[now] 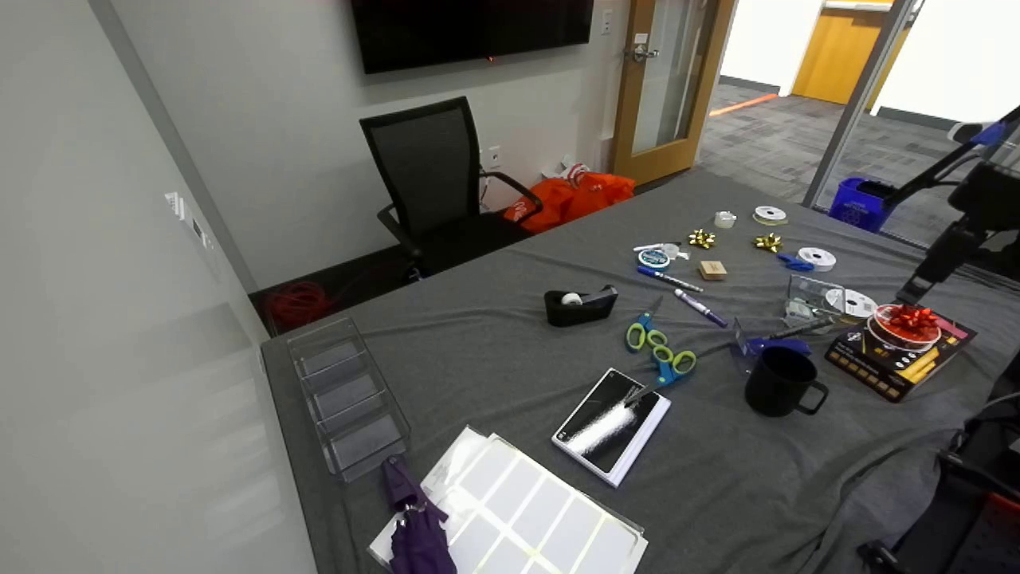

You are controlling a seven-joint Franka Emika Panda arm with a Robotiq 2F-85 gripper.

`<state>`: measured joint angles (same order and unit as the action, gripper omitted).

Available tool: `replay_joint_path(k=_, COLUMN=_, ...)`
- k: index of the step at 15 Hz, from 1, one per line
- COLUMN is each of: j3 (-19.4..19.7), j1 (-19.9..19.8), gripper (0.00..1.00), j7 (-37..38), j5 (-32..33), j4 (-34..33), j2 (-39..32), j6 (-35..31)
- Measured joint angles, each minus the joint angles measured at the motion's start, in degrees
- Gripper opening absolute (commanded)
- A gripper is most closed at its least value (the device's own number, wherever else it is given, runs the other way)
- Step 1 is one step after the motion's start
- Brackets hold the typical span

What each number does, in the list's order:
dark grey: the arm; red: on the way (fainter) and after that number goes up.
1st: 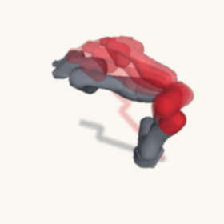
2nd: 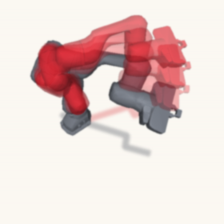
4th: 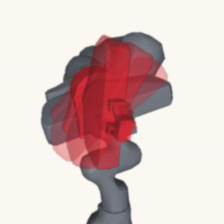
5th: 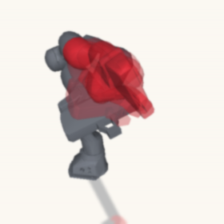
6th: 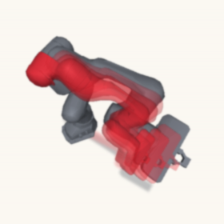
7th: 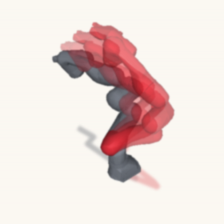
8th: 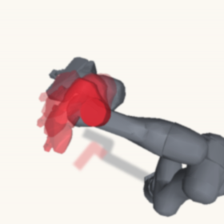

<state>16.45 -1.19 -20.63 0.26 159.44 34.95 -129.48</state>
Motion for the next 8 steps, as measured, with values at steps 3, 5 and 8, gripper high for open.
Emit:
replay_joint_path(k=3, j3=0.00, j1=-0.04, gripper=1.00, j7=0.02, j5=0.00, j4=0.00, j2=-0.09, j6=0.06)
replay_joint_path(k=5, j3=-0.10, j1=-0.01, gripper=1.00, j7=0.02, j5=0.00, j4=0.00, j2=-0.16, j6=-0.30)
replay_joint_path(k=8, j3=-0.27, j1=0.55, gripper=1.00, j7=-1.13, j5=-0.09, j4=0.02, j2=-2.35, j6=-3.08)
